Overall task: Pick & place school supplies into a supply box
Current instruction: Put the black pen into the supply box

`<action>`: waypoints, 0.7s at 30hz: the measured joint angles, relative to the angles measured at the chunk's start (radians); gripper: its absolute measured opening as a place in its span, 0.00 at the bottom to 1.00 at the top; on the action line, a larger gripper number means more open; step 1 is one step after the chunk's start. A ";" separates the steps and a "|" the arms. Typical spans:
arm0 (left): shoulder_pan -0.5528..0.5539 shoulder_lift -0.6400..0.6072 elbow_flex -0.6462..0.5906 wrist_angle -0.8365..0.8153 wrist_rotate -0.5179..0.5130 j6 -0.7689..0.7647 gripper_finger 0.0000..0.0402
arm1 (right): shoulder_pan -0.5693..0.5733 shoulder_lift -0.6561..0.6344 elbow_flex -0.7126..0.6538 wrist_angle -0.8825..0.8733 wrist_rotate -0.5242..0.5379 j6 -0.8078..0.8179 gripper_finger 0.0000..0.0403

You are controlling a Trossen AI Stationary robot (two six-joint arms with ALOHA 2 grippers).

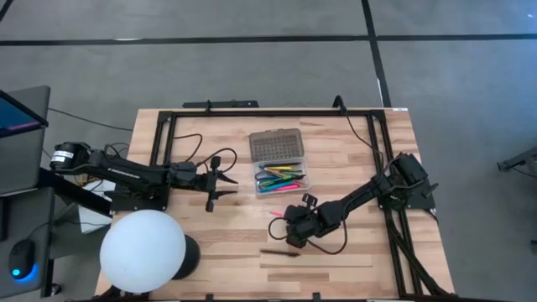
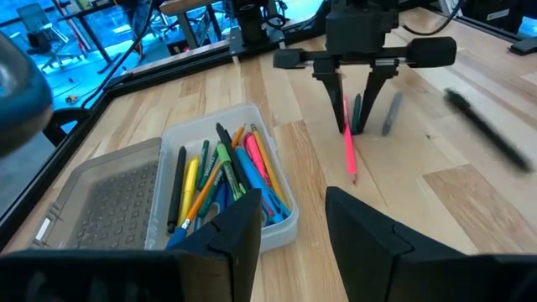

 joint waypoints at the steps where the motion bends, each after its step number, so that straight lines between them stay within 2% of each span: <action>1: 0.000 0.000 0.000 0.000 0.000 0.000 0.32 | 0.000 0.000 0.000 -0.001 0.001 -0.001 0.22; 12: 0.000 0.000 0.000 -0.001 0.006 0.000 0.32 | -0.001 -0.014 -0.002 -0.023 -0.004 -0.022 0.22; 14: 0.000 0.000 0.000 -0.001 0.053 -0.001 0.32 | 0.005 -0.014 -0.002 -0.023 -0.004 -0.045 0.22; 18: -0.005 0.000 0.000 0.013 0.219 -0.002 0.32 | 0.022 -0.023 -0.005 -0.033 0.018 -0.083 0.22; 21: -0.044 0.011 0.000 0.077 0.256 -0.009 0.32 | 0.032 -0.028 -0.005 -0.053 0.020 -0.083 0.22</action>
